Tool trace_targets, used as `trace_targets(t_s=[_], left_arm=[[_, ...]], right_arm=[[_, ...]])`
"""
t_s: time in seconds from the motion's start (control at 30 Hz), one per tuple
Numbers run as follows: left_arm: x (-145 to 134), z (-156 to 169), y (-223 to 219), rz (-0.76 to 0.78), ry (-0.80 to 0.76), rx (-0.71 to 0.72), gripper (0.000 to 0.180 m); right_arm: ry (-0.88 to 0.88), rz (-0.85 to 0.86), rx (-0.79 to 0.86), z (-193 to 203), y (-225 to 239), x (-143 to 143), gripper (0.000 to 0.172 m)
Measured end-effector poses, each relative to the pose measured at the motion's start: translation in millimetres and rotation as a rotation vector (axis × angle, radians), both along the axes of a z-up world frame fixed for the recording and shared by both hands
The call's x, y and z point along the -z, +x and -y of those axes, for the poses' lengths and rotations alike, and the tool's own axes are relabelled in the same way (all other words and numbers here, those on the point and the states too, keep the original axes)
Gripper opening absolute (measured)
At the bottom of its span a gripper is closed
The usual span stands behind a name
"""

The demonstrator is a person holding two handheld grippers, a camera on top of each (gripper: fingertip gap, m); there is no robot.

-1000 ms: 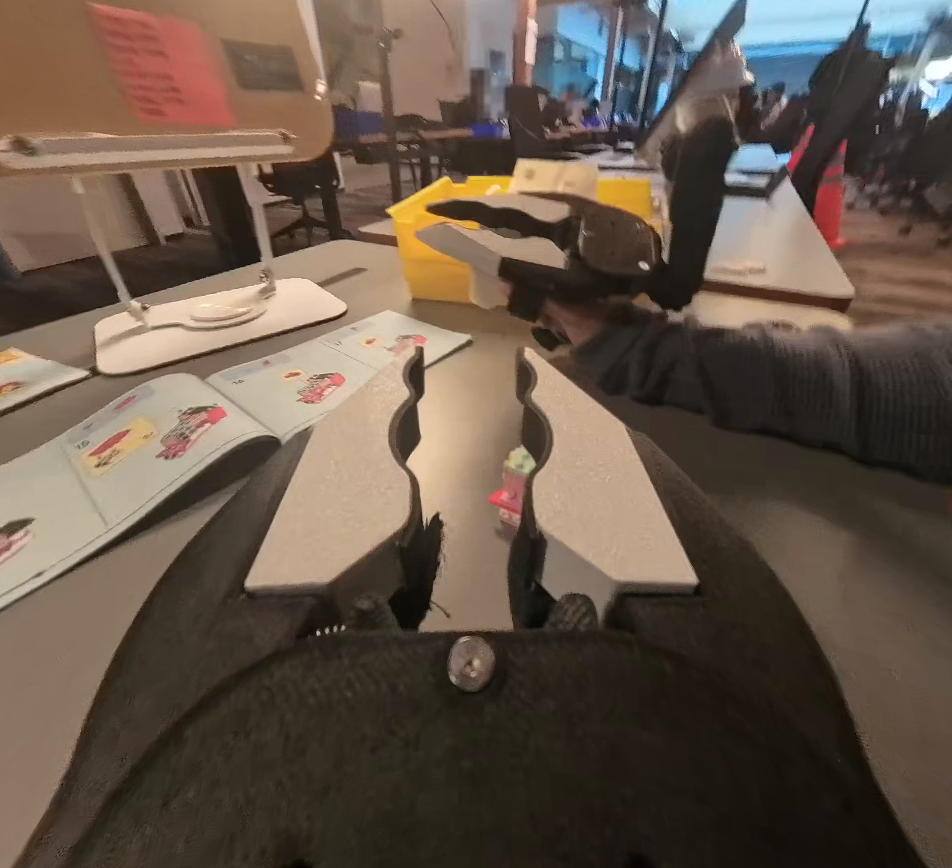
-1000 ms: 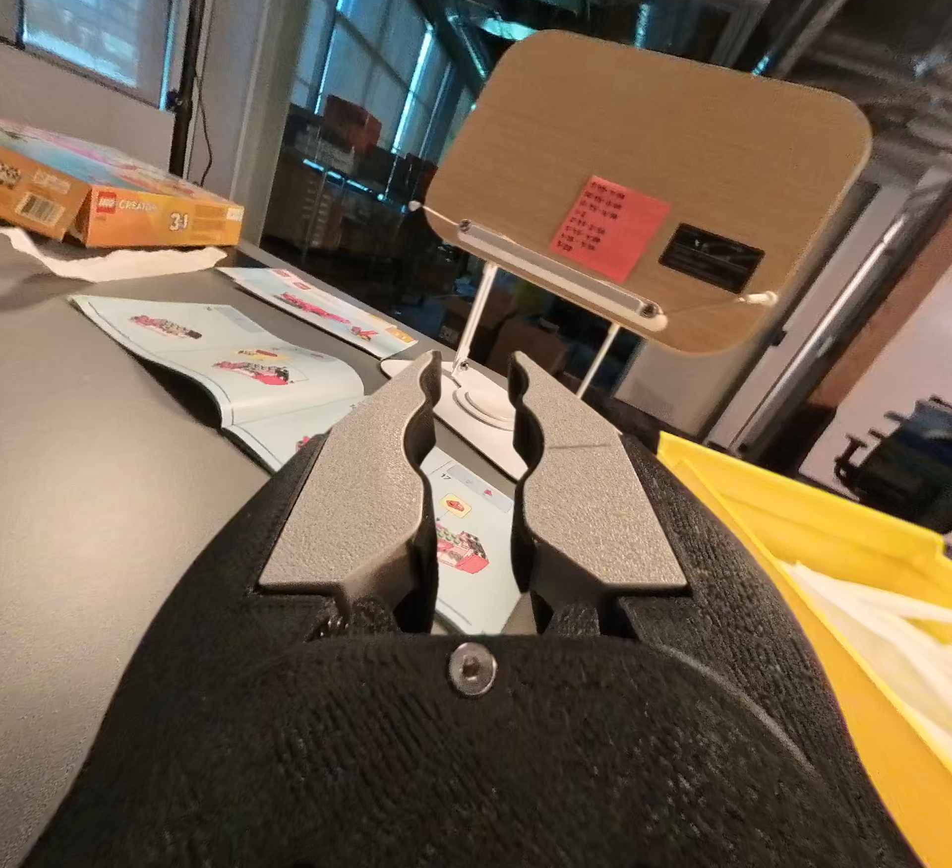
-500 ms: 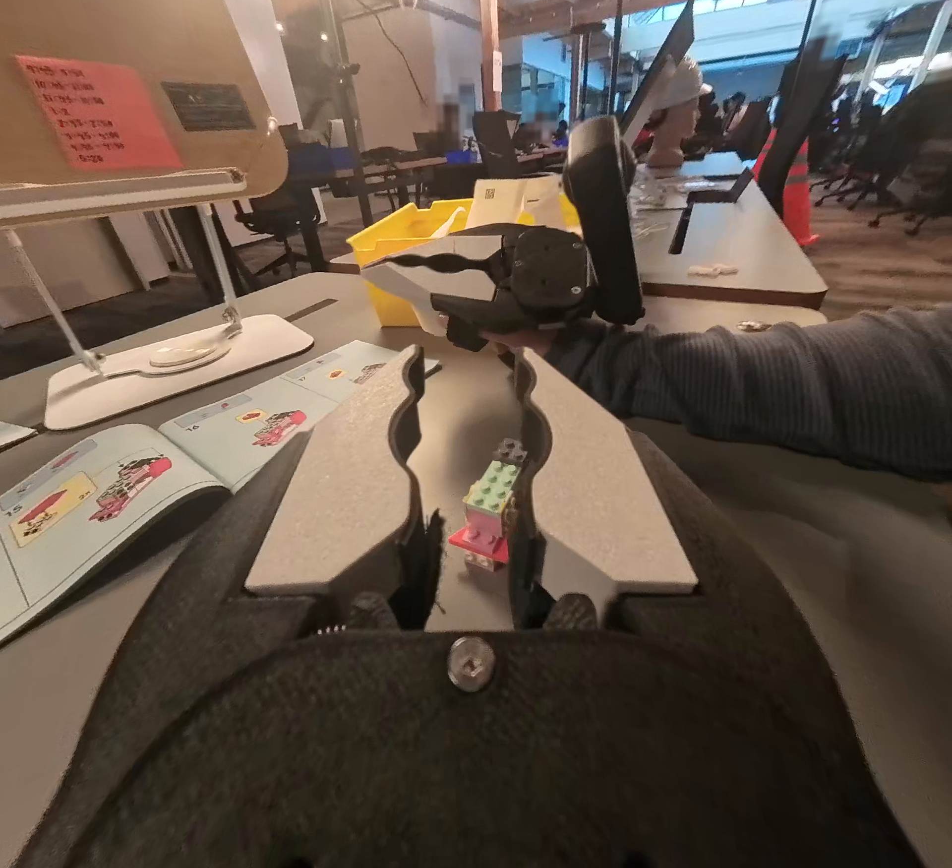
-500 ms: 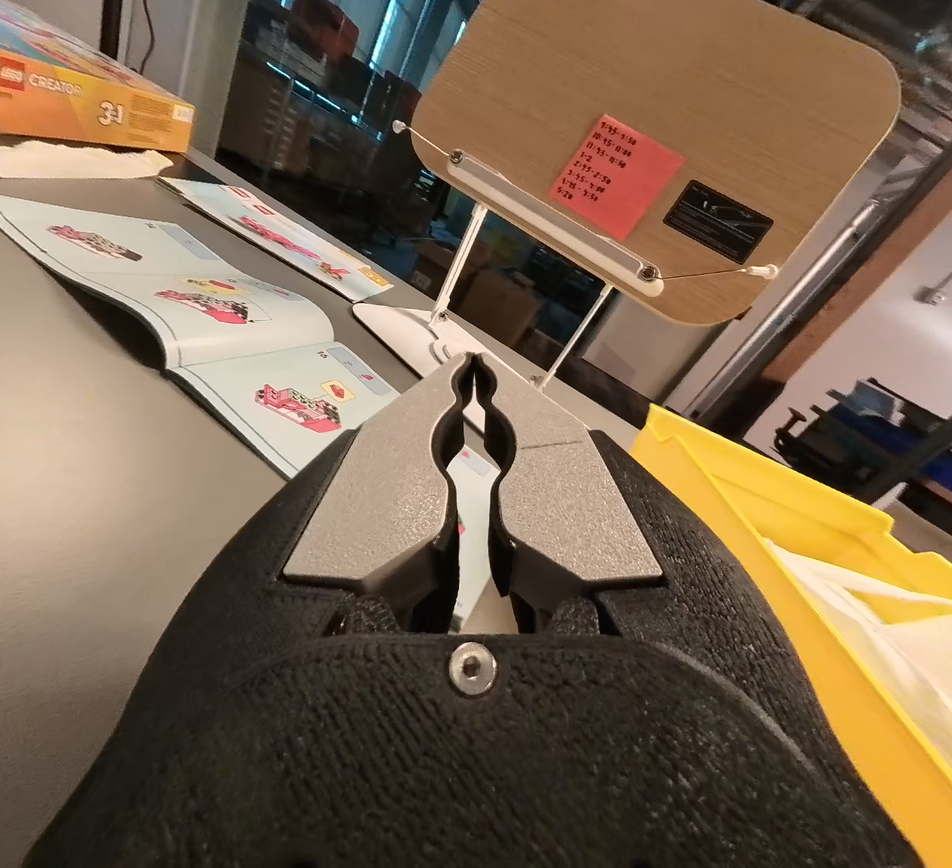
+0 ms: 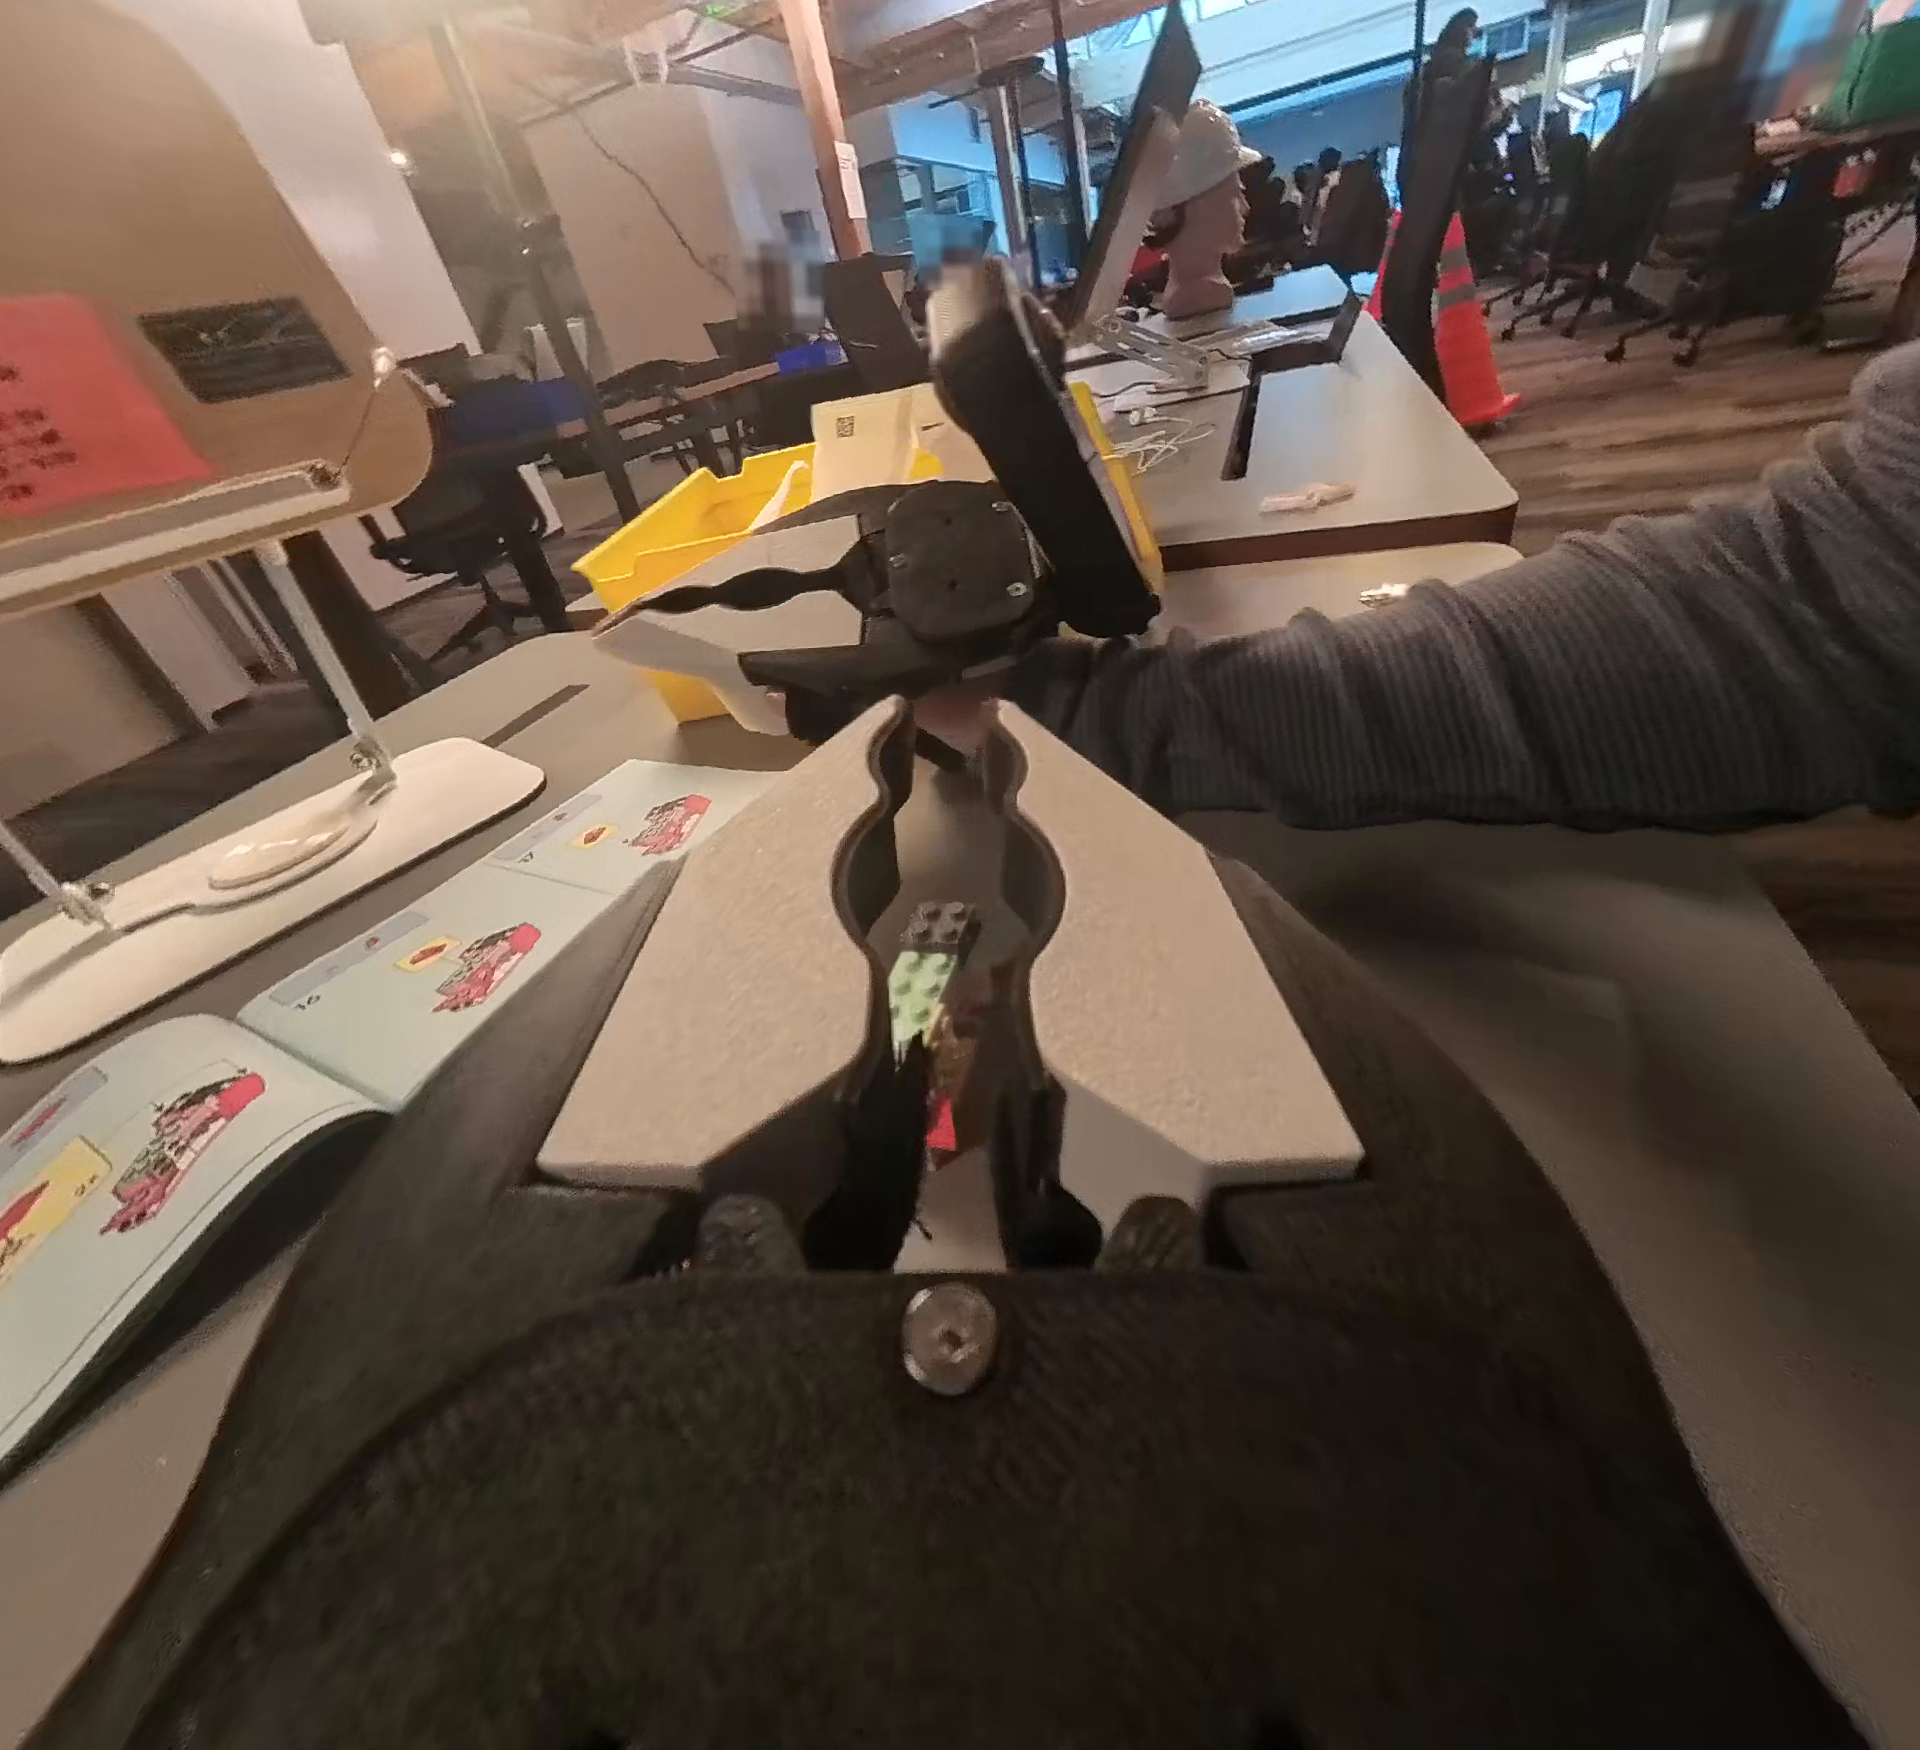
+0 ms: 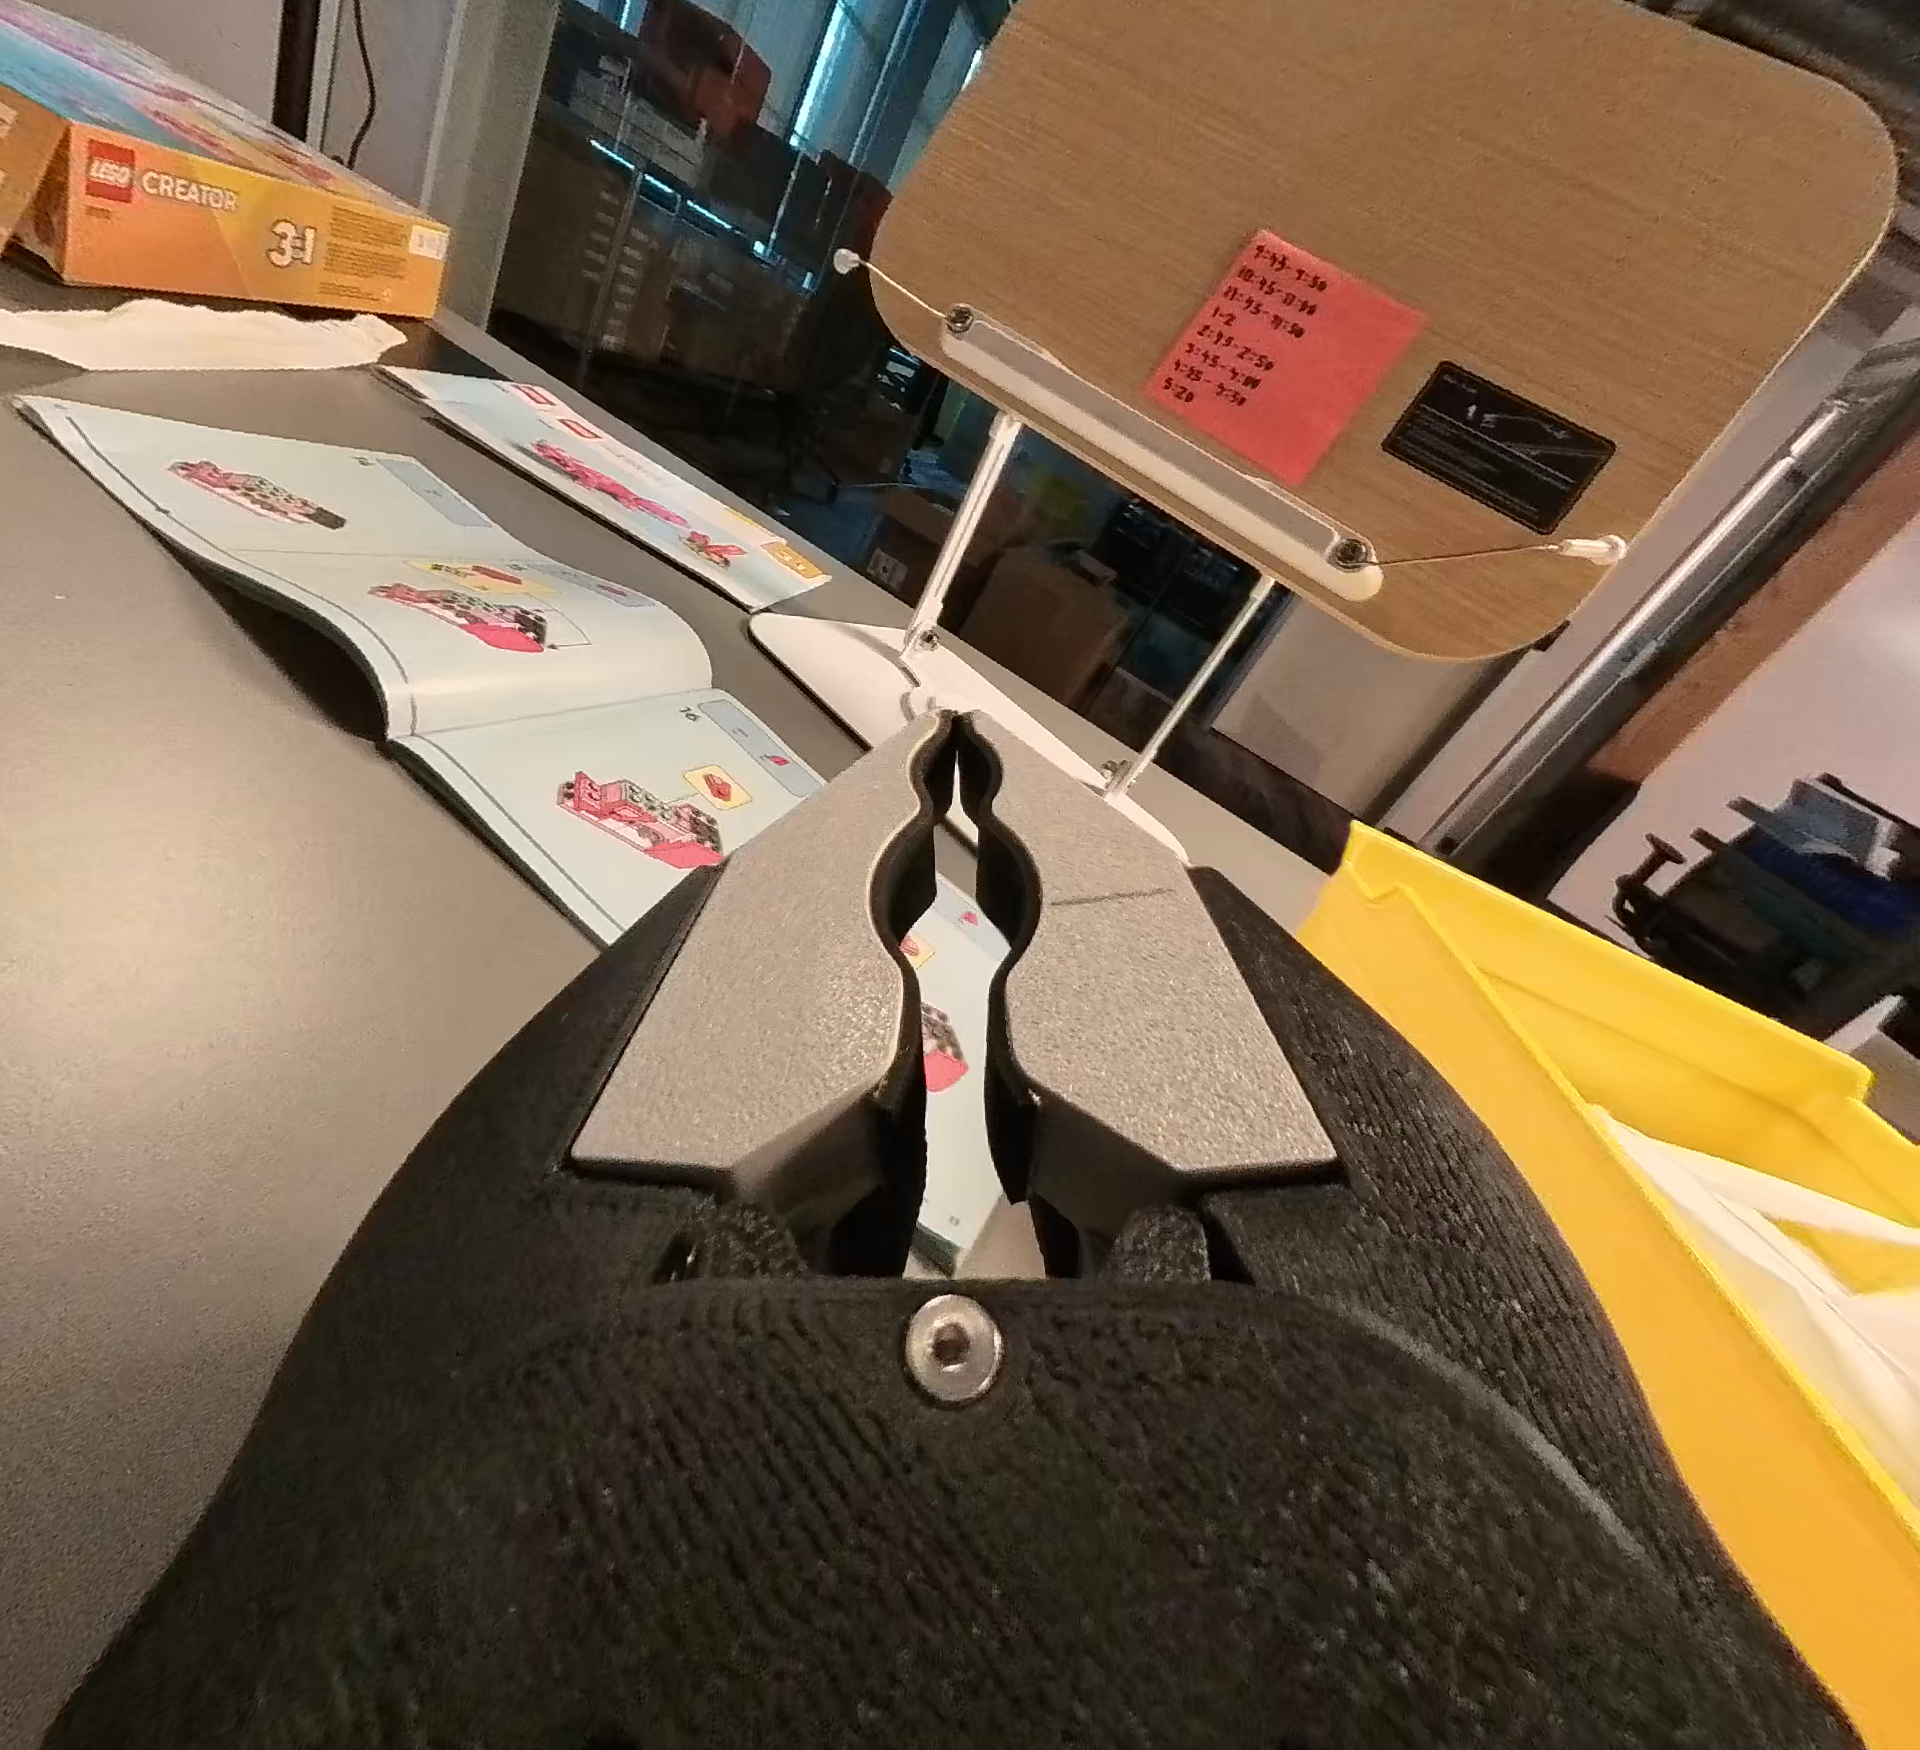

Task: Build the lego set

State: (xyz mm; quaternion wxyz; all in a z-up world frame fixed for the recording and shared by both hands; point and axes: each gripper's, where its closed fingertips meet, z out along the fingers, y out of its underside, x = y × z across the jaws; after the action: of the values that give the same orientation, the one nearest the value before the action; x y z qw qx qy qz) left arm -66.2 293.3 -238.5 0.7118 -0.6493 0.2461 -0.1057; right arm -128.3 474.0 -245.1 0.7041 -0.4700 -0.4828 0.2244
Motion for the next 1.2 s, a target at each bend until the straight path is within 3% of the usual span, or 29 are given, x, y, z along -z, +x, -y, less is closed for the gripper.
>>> trace_targets(t_s=[0.4,1.2], left_arm=[[6,6,18,-0.122,0.034,0.043,0.006],[7,5,18,-0.121,0.025,0.047,0.005]], right_arm=[[0.012,0.022,-0.008,1,-3,2,0.0],[0.014,0.016,-0.029,4,-4,2,0.0]])
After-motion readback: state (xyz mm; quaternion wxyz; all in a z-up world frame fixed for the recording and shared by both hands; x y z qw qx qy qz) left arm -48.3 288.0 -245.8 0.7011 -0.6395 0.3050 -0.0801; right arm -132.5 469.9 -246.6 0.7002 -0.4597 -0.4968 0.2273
